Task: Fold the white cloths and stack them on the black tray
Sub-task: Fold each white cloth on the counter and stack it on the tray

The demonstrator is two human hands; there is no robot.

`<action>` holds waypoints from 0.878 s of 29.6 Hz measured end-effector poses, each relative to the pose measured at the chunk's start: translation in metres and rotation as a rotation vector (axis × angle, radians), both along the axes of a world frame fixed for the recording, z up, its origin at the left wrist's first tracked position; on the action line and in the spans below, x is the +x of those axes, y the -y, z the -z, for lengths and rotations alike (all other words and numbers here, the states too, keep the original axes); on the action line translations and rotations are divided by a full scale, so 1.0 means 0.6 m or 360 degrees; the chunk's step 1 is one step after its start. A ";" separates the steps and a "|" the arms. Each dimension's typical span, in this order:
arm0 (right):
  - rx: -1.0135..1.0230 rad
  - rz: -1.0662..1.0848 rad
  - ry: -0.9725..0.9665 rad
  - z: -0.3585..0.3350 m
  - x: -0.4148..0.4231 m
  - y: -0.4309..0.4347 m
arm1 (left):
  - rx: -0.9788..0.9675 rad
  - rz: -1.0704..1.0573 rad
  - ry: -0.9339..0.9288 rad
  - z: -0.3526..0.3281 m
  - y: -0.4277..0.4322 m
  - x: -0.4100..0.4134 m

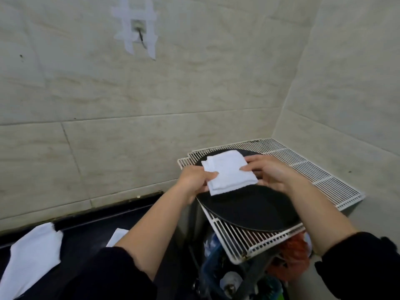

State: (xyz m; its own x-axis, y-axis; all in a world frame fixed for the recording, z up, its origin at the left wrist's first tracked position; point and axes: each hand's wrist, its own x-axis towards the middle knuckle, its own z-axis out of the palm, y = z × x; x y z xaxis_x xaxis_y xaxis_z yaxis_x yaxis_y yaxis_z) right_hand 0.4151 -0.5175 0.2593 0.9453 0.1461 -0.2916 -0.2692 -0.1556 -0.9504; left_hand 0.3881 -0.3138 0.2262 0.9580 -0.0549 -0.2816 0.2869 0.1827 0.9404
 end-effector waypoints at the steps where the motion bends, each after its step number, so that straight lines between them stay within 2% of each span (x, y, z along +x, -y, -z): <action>1: -0.0040 0.0019 -0.0033 0.014 0.007 0.009 | 0.0118 0.0006 -0.0015 0.011 0.010 0.005; 8: -0.0252 0.0006 -0.0151 0.090 0.034 0.034 | 0.0864 -0.0018 -0.0007 0.067 0.035 0.027; 15: -0.0628 -0.0066 0.0112 0.103 0.043 0.038 | 0.1647 0.0063 0.0264 0.063 0.032 0.025; 20: -0.0968 -0.0129 0.0406 0.099 0.045 0.033 | 0.1704 0.0122 0.0186 0.069 0.032 0.029; 26: -0.1030 -0.0185 0.0411 0.110 0.043 0.028 | 0.1778 0.0246 0.0086 0.065 0.046 0.033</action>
State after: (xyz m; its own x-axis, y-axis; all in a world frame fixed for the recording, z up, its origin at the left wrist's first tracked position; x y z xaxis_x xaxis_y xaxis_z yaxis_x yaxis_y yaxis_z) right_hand 0.4410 -0.5340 0.1934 0.9848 0.1233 -0.1223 0.0053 -0.7252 -0.6885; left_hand 0.4081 -0.3413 0.1873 0.9751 0.0825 -0.2056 0.1873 -0.8026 0.5664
